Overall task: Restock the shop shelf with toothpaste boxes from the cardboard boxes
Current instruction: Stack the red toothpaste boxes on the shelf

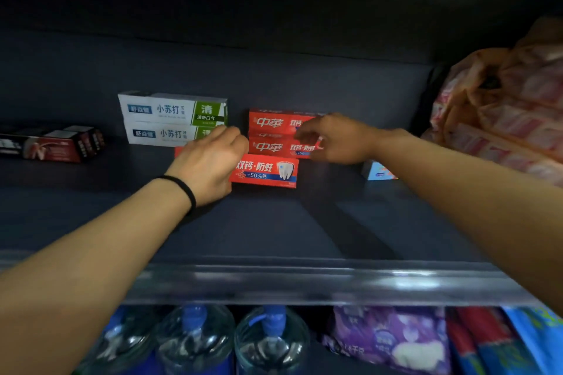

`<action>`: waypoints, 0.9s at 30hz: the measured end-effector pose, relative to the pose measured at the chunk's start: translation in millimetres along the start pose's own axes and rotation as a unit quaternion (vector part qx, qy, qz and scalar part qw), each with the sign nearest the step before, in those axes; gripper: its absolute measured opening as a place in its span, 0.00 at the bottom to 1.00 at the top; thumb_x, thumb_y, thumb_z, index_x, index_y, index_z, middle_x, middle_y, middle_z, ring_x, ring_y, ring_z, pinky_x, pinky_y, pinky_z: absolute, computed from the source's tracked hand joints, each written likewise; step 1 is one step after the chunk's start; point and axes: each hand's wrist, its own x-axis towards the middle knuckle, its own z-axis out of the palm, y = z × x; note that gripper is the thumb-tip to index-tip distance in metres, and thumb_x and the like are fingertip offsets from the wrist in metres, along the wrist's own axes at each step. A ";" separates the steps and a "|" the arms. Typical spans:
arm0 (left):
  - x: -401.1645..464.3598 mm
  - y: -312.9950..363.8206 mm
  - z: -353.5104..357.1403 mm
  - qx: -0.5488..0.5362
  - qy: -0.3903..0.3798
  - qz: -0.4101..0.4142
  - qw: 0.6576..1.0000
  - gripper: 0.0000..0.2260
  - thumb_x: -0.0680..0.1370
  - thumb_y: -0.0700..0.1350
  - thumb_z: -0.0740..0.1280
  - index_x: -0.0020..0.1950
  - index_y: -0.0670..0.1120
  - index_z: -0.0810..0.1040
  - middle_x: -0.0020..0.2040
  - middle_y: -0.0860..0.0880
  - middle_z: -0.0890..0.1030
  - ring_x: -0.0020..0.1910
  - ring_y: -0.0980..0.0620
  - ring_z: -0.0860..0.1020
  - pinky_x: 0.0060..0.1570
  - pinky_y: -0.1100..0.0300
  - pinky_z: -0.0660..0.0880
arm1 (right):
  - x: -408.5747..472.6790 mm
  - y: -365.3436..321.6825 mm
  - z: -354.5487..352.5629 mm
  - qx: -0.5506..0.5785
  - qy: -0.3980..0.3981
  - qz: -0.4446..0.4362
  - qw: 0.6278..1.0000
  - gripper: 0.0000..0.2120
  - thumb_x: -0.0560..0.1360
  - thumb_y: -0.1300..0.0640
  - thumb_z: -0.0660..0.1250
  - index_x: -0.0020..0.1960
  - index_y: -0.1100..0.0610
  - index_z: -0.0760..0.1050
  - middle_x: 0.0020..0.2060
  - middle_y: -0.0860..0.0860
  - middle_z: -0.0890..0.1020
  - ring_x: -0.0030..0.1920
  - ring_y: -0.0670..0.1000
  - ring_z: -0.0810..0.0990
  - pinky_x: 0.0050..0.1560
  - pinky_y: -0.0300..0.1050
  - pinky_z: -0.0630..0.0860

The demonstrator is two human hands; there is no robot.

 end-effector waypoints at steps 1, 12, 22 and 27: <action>-0.8 5.4 -3.0 0.003 0.005 0.002 1.000 0.19 0.67 0.39 0.73 0.55 0.44 0.73 0.53 0.47 0.72 0.55 0.47 0.71 0.43 0.49 0.77 | -7.1 -5.6 -5.2 0.028 -0.015 0.008 0.999 0.22 0.74 0.58 0.69 0.67 0.57 0.72 0.62 0.50 0.78 0.59 0.49 0.77 0.58 0.38 0.71; -10.2 42.4 -29.3 0.021 0.076 0.050 0.996 0.24 0.54 0.34 0.79 0.47 0.40 0.76 0.45 0.44 0.78 0.44 0.45 0.77 0.33 0.58 0.75 | -49.1 -18.6 -10.3 0.161 -0.072 0.076 0.981 0.15 0.70 0.53 0.75 0.55 0.55 0.78 0.48 0.51 0.83 0.44 0.51 0.84 0.43 0.43 0.82; -8.4 19.4 -41.4 -0.035 -0.044 -0.019 0.998 0.28 0.70 0.52 0.74 0.66 0.46 0.69 0.63 0.47 0.72 0.61 0.48 0.71 0.57 0.50 0.74 | -56.4 -4.5 -13.8 0.178 -0.034 0.125 0.976 0.18 0.68 0.54 0.78 0.56 0.53 0.80 0.50 0.45 0.81 0.51 0.46 0.79 0.56 0.42 0.77; -4.5 -5.7 -31.6 -0.128 -0.091 -0.088 0.984 0.22 0.73 0.49 0.72 0.65 0.48 0.74 0.59 0.47 0.77 0.54 0.49 0.77 0.54 0.55 0.75 | -54.4 11.9 -6.9 0.171 -0.034 0.151 0.973 0.20 0.69 0.56 0.77 0.59 0.56 0.79 0.51 0.47 0.80 0.53 0.48 0.79 0.56 0.42 0.76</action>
